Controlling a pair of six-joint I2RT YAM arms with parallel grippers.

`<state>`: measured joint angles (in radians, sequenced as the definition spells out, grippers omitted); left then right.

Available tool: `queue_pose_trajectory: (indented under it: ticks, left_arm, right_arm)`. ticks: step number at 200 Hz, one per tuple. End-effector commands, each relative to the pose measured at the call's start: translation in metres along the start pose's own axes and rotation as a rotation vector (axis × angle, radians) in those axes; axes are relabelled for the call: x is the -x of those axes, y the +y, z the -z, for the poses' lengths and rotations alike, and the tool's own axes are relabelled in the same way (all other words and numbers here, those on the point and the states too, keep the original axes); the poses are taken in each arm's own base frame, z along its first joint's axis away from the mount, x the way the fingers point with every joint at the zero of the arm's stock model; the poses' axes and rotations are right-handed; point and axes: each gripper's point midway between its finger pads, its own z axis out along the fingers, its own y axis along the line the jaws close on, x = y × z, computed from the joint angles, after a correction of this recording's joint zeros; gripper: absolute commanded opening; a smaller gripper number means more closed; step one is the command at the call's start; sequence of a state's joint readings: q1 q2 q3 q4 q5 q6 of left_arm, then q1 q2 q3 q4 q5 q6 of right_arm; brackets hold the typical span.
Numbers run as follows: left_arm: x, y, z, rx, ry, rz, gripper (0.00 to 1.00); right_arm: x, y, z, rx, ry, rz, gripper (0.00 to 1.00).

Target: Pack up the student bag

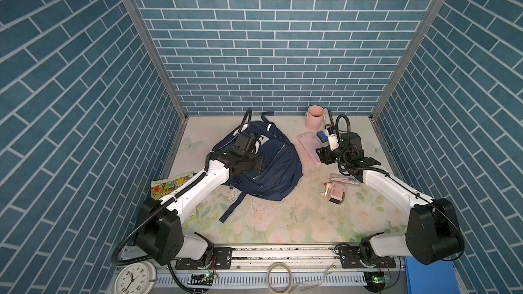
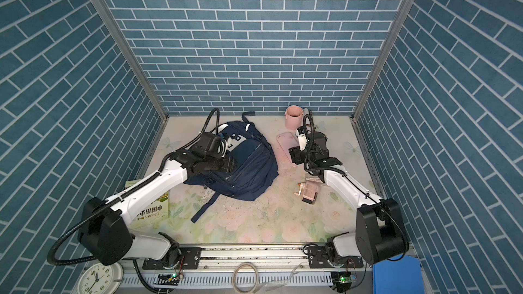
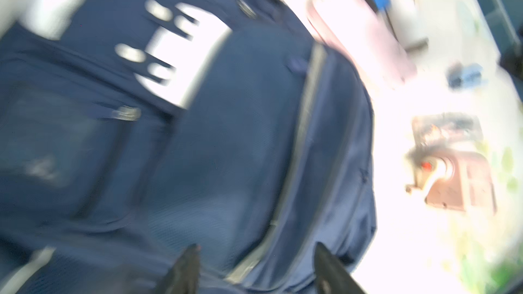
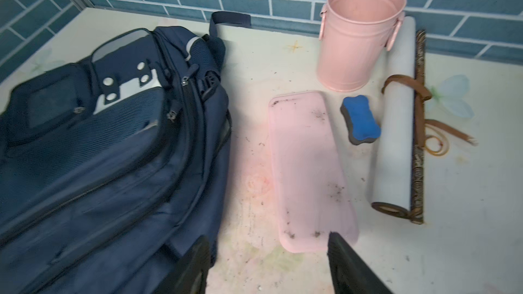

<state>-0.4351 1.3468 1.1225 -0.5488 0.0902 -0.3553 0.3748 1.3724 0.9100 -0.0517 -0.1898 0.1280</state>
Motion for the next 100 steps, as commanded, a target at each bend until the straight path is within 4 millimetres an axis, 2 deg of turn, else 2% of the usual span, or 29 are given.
queue_pose_trajectory:
  ticks: [1,7,29,48,70,100]
  left_arm:
    - [0.012,0.072,0.027,0.141,-0.084,0.259,0.77]
    - [0.008,0.091,0.032,0.158,-0.088,0.315,0.81]
    - [-0.014,0.159,0.046,0.226,-0.090,0.507,0.81]
    - [-0.039,0.206,0.055,0.259,-0.090,0.656,0.81]
    - [-0.070,0.248,0.062,0.341,-0.080,0.784,0.81]
    - [-0.098,0.283,0.069,0.409,-0.086,0.894,0.81]
  right_arm:
    - [0.021,0.057,0.004,0.169,-0.013,-0.053,0.65]
    - [0.023,0.075,0.002,0.209,-0.012,-0.053,0.65]
    - [0.028,0.143,-0.008,0.374,0.016,-0.083,0.65]
    - [0.028,0.195,-0.025,0.479,0.065,-0.117,0.65]
    - [0.030,0.242,-0.045,0.555,0.112,-0.132,0.64]
    - [0.028,0.301,-0.064,0.685,0.159,-0.148,0.65]
